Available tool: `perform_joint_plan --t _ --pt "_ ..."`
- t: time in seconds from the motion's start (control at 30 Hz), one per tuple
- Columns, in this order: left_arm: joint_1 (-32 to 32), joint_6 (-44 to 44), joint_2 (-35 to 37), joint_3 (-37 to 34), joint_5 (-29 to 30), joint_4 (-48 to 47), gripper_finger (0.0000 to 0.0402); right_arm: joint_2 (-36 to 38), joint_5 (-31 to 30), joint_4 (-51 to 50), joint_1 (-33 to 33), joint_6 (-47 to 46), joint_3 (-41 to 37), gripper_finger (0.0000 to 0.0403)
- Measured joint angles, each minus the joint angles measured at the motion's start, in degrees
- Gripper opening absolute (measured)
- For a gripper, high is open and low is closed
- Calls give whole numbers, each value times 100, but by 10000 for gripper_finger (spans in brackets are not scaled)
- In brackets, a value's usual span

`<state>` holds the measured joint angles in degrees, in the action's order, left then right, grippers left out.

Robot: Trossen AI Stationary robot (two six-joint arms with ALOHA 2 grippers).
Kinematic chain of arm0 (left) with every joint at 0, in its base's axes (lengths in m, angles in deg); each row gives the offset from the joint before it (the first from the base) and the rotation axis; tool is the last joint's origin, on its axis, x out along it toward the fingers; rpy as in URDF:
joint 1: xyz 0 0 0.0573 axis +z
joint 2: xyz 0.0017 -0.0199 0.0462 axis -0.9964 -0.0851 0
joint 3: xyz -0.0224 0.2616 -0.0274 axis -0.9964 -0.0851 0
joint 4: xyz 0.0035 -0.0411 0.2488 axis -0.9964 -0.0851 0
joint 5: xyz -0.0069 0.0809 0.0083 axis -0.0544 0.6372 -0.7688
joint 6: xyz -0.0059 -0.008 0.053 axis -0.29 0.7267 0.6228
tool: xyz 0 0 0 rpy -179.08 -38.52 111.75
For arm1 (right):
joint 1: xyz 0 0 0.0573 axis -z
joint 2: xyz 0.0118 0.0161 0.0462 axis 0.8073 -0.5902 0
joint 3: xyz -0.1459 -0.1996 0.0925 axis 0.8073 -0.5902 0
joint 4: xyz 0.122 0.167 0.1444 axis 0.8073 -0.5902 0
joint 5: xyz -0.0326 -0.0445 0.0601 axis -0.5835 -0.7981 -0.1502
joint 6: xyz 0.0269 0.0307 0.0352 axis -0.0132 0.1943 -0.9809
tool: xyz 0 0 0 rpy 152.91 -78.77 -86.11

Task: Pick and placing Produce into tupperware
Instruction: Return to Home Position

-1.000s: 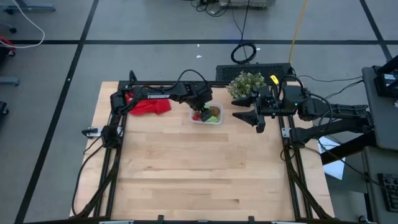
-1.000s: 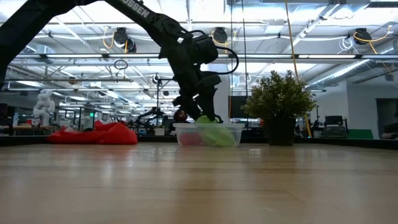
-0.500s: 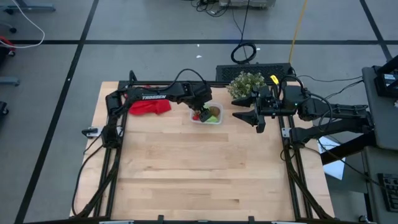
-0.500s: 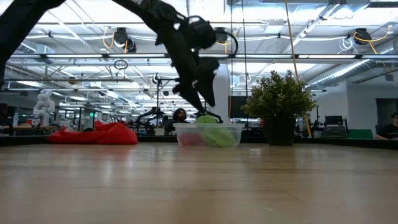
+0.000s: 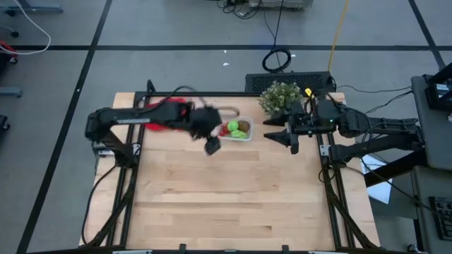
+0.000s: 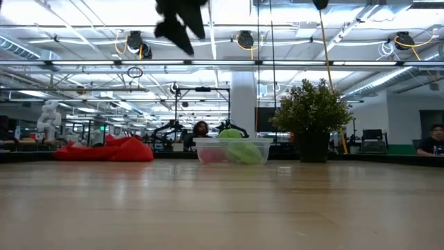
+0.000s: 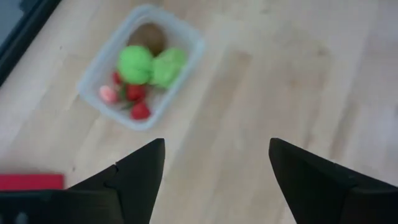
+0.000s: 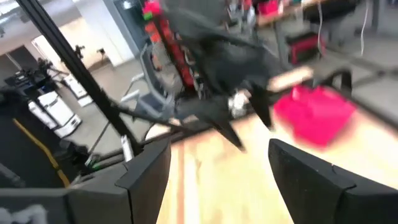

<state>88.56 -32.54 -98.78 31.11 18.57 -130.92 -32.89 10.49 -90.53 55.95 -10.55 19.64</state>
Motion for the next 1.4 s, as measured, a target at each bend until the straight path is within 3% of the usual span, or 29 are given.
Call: perform_joint_plan --t 0.2,0.5,0.6,0.77,0.83,0.97,1.17,1.4 --pt "-1536 -369 398 2 728 105 281 0 -1 -642 -184 -869 -4 263" --pt "-3469 -1754 429 0 2047 11 280 53 2 -346 -1159 -297 -9 263" --pt "-4045 -2168 456 -1 2714 -204 280 178 4 -367 -1471 -173 -9 263" --pt "-4761 -3235 794 -4 4342 -1169 280 655 -46 -227 -1626 80 -9 263" --pt "-4852 -3613 968 -4 4826 -1595 280 886 -235 -190 -1623 281 -9 263" --pt "-4644 -3868 1277 -4 4964 -2275 280 1288 -648 -429 -1542 642 -7 263" --pt "-4207 -3938 1727 -142 5459 -2789 280 1795 -667 -839 -1223 981 -7 263" --pt "-4070 -4094 3046 -1776 5666 -2136 280 2579 -671 -1096 -879 1346 -237 263"
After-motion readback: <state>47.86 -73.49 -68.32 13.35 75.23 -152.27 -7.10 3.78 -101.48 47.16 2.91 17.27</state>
